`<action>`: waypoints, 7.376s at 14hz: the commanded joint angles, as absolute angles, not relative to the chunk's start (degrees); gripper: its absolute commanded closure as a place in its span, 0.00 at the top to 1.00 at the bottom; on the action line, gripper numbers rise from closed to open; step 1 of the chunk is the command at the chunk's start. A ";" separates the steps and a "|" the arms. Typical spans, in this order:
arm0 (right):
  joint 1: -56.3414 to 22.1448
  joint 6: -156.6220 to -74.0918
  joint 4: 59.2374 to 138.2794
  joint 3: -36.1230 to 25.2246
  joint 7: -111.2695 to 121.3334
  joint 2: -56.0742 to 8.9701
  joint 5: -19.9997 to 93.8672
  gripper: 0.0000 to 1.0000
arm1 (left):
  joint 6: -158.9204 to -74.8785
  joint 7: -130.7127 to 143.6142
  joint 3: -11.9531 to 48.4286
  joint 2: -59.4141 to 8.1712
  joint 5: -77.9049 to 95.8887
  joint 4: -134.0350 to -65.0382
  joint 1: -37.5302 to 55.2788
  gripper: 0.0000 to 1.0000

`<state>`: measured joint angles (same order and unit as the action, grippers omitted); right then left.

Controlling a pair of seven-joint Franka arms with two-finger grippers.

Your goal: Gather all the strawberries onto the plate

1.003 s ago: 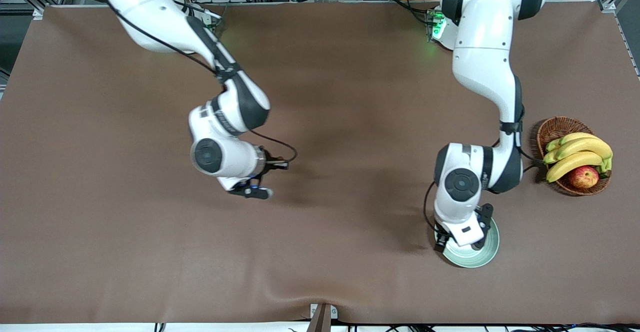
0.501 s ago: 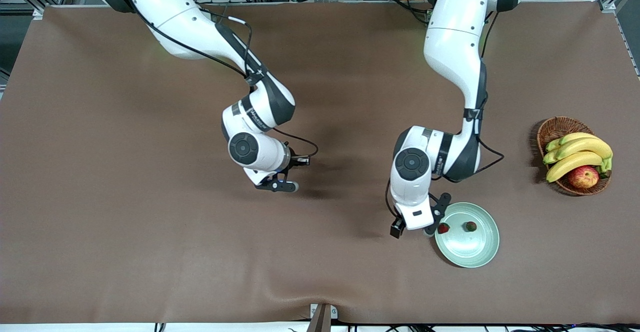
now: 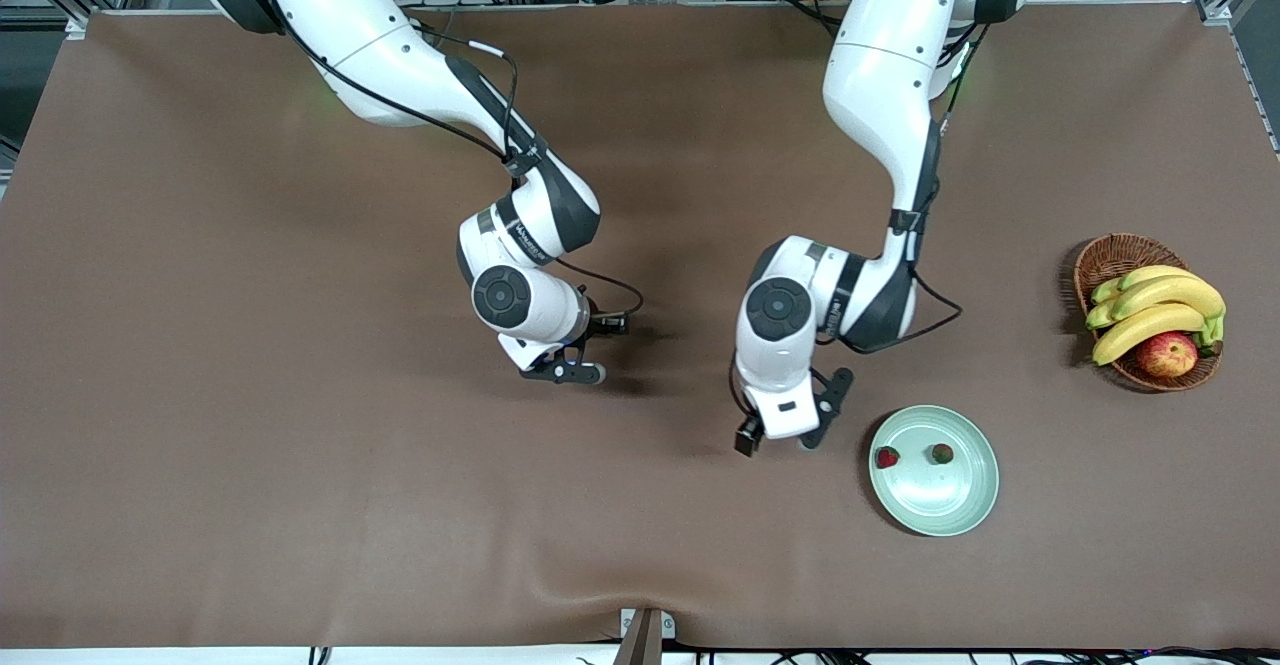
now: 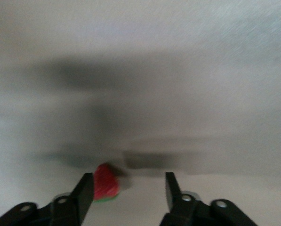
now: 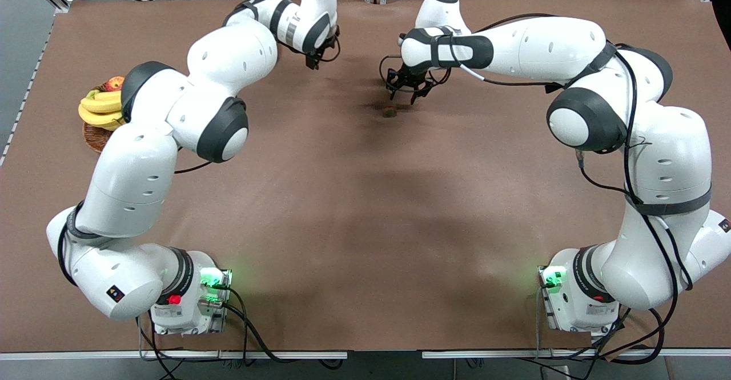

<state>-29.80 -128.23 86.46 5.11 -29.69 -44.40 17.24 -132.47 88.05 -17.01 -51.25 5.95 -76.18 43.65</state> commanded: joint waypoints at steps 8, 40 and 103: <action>-16.19 -113.50 86.13 3.34 -28.83 -27.09 15.83 1.00 | -131.84 97.83 -6.86 -51.33 0.47 -75.15 50.27 1.00; 2.81 -79.89 86.57 -3.52 8.35 0.53 -0.97 1.00 | -131.84 92.72 -5.97 -51.86 0.00 -75.32 50.10 0.00; 0.79 -76.46 81.12 -3.08 1.76 -1.23 -0.79 1.00 | -86.57 -1.24 0.35 2.20 0.26 -90.00 6.42 1.00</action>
